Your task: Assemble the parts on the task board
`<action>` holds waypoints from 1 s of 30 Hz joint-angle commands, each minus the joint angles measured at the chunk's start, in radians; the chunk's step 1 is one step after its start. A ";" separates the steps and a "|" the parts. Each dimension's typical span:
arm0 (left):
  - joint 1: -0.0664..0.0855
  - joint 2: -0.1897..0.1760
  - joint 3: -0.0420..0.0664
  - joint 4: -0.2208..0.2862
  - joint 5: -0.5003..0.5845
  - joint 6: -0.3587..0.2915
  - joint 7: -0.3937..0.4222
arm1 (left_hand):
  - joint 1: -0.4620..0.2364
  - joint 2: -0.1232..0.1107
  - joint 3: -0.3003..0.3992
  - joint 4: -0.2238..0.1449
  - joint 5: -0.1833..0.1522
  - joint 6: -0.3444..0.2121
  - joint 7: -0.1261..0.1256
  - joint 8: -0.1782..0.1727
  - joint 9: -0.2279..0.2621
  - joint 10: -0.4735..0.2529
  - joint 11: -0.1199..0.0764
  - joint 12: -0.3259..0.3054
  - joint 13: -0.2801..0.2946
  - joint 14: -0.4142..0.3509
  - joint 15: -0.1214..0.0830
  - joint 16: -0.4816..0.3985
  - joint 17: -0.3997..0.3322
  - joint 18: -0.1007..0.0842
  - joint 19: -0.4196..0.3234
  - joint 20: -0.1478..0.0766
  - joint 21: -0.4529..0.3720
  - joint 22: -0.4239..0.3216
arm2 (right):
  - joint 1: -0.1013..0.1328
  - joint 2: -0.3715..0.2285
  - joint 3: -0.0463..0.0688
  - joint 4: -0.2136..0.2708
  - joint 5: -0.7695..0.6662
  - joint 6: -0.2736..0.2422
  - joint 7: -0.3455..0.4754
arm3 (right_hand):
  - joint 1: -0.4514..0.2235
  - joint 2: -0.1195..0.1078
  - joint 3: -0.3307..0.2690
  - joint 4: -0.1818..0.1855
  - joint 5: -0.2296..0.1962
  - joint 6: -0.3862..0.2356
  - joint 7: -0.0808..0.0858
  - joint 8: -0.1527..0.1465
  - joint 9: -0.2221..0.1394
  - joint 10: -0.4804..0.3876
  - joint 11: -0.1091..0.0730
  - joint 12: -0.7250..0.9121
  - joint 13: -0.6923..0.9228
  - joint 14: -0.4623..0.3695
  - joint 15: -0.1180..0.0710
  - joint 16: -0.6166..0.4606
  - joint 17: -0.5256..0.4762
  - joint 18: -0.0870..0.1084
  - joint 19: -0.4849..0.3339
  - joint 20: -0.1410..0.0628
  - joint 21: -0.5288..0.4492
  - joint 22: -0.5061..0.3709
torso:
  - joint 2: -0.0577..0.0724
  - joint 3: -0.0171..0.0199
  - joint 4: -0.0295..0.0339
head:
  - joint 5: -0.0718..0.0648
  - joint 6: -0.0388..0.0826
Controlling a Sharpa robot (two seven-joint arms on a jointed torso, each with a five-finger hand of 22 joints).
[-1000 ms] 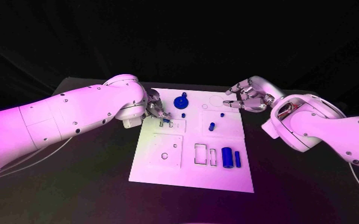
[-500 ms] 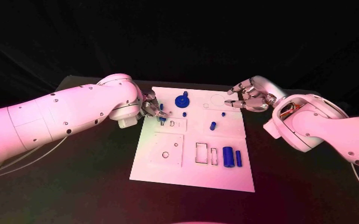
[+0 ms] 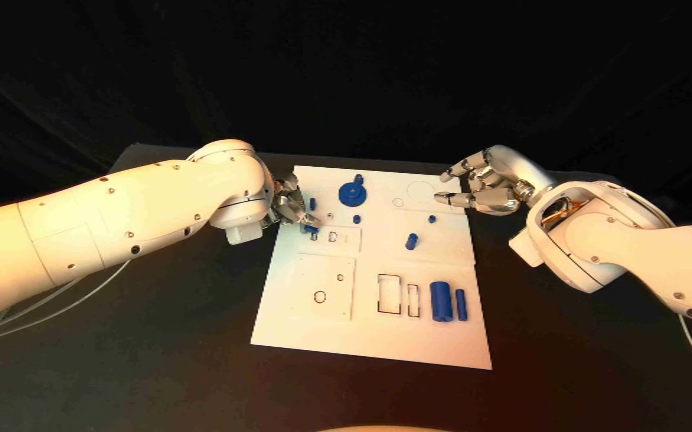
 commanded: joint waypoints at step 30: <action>-0.006 0.019 -0.001 -0.013 -0.065 0.067 0.009 | 0.000 -0.024 0.140 -0.157 0.003 -0.001 -0.005 0.010 0.010 0.011 -0.001 -0.005 0.002 0.063 -0.004 -0.005 0.113 -0.022 0.003 0.001 0.011 0.012 | -0.001 0.002 0.000 0.000 -0.002 0.018 0.002 | 0.000 0.005 -0.007 0.002 0.006 0.007 0.000 0.004 -0.001 0.002 -0.004 0.003 -0.001 0.080 -0.008 -0.004 0.165 0.018 0.000 -0.007 -0.004 0.000 | 0.000 0.0008 -0.0003 | 0.003 -0.007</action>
